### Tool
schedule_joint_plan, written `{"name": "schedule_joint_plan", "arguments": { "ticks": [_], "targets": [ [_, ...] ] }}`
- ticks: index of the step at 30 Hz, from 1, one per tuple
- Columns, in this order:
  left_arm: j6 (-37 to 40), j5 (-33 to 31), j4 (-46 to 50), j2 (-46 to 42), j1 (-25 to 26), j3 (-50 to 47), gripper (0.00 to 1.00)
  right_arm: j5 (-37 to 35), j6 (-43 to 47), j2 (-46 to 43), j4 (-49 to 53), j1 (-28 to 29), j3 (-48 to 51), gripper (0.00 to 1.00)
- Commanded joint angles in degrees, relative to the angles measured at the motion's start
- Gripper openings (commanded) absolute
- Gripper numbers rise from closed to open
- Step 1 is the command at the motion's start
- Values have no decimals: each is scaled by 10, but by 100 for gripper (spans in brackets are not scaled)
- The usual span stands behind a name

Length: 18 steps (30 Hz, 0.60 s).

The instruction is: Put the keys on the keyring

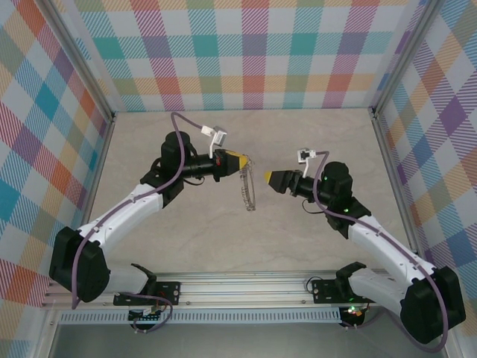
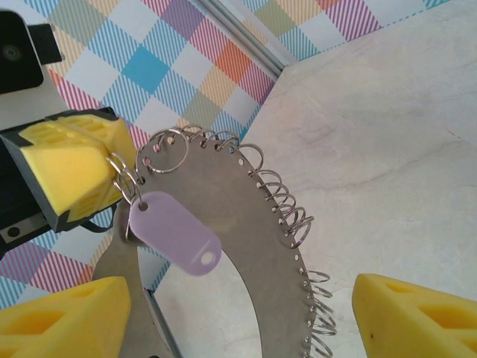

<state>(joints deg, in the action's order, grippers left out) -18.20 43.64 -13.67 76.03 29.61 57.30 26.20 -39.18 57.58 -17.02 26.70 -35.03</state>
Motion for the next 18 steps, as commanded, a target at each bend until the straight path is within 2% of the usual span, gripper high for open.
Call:
{"name": "schedule_joint_plan", "arguments": {
  "ticks": [1, 10, 18],
  "targets": [
    [-36, -35, -60, -25, 13, -6, 0, -56, 31, -2, -2, 25, -23, 79],
    [-43, -41, -60, -31, 23, -9, 0, -100, 71, 36, 21, 73, -63, 81],
    [-44, -38, -60, -36, 25, -11, 0, -106, 88, 62, 25, 89, -91, 74]
  ]
}}
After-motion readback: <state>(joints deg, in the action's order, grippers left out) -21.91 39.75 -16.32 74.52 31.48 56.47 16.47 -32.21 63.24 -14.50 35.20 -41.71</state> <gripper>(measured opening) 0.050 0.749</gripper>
